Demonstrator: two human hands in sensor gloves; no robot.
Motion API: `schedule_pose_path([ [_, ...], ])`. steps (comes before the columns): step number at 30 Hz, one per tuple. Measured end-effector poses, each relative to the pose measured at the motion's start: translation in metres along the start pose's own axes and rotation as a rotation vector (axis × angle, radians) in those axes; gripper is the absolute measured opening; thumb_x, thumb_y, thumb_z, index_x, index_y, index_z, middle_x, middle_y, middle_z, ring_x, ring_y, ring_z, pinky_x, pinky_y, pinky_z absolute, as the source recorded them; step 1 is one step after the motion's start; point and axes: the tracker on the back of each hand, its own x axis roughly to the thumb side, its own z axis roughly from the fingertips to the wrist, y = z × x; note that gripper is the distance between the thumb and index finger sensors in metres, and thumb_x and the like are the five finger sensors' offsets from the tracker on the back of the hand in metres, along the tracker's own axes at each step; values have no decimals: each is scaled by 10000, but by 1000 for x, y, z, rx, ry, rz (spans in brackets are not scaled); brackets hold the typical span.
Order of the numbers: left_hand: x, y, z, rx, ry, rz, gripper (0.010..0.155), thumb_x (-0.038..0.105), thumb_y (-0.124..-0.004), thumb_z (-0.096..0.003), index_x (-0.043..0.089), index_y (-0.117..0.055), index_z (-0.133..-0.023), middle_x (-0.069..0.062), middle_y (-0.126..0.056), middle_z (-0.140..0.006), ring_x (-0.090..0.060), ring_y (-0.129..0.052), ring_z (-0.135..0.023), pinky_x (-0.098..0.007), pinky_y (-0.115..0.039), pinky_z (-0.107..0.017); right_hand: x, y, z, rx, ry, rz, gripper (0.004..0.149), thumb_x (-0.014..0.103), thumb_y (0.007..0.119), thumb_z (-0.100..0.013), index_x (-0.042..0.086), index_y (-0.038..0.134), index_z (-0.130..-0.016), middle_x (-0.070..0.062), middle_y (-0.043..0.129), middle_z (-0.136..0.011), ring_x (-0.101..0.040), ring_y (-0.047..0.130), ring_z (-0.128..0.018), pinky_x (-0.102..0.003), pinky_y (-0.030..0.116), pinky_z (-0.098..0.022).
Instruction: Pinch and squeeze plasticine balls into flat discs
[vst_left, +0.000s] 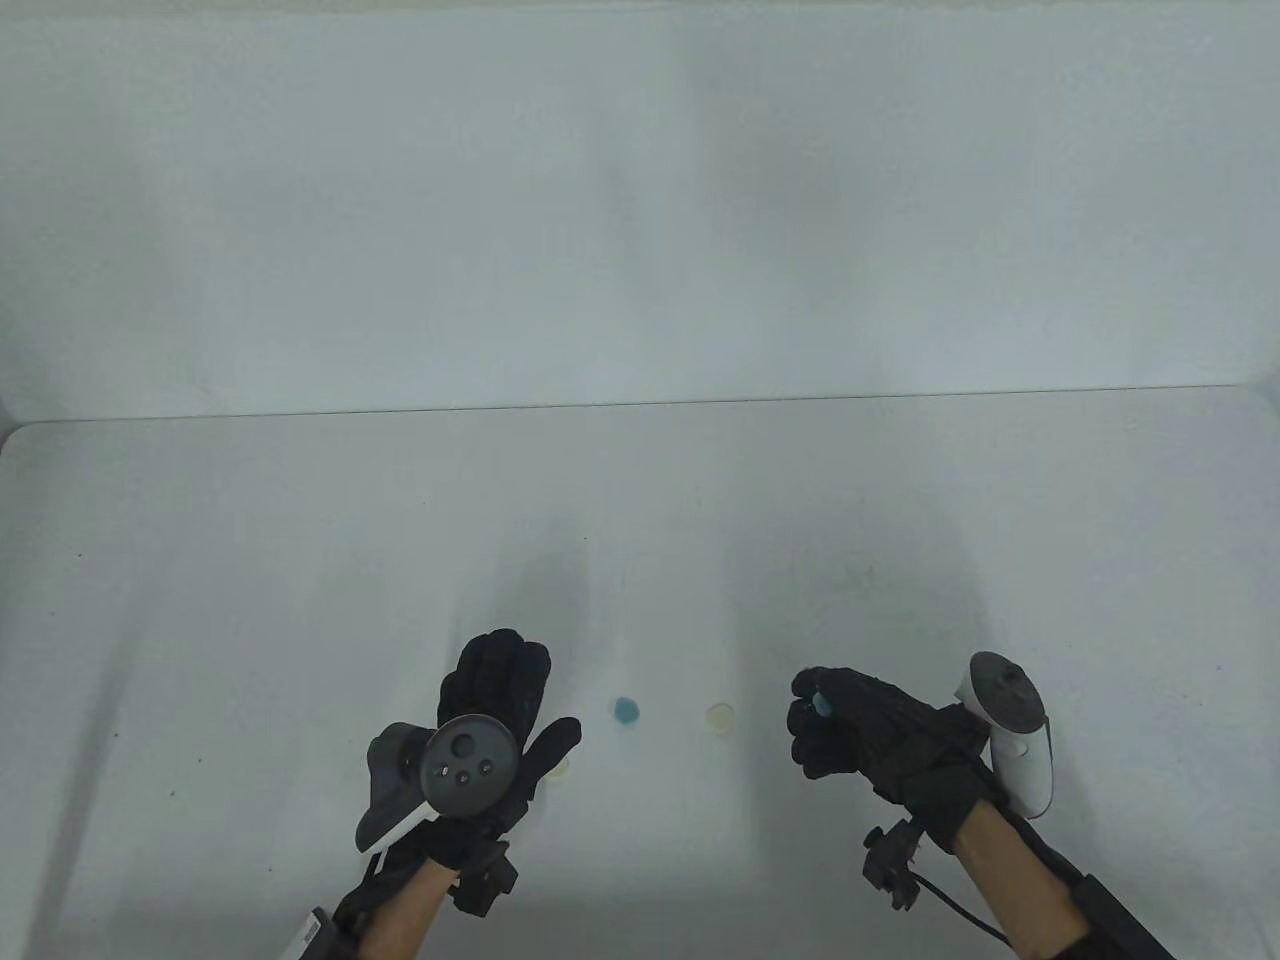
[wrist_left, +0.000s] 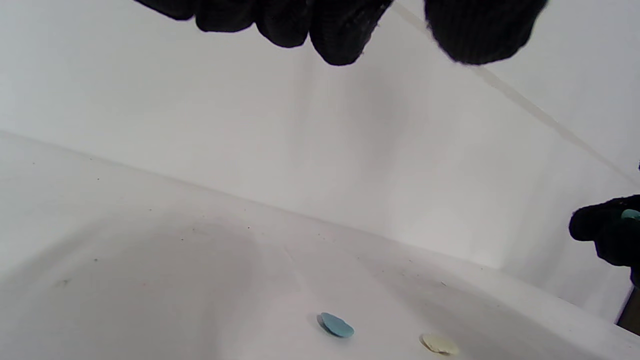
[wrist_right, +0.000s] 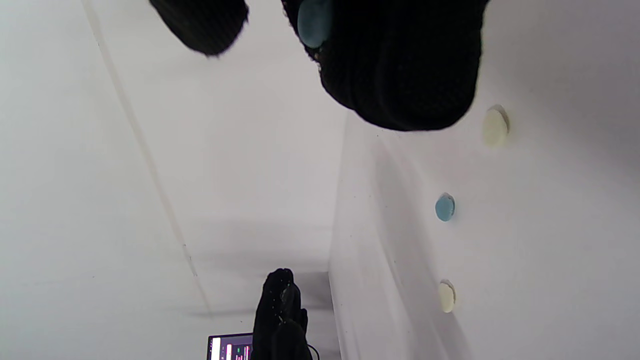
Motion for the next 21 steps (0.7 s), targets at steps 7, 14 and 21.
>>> schedule_pose_path([
  [7,0,0,0,-1,-2,2,768,476,-657,-548,21,-473,-1138,-301,-372,-1161,-579,-380,-1054,-650,-419,-724,8,-1,1,-33,-45,87,443,328,818,-533,89,759,-901,-98,971,-710,-186,1074,-510,-193,989,-331],
  [14,-1,0,0,1,0,0,767,475,-657,-548,21,-472,-1138,-301,-371,-1160,-579,-381,-1052,-649,-420,-723,9,0,0,-12,-61,125,478,338,825,-531,56,781,-915,-40,996,-714,-185,1087,-556,-216,990,-361],
  [21,-1,1,1,8,-3,0,766,475,-658,-548,22,-474,-1138,-300,-373,-1160,-578,-383,-1053,-648,-421,-723,11,3,0,1,-59,143,408,342,824,-527,74,829,-834,-48,1015,-632,-189,1102,-473,-219,997,-296],
])
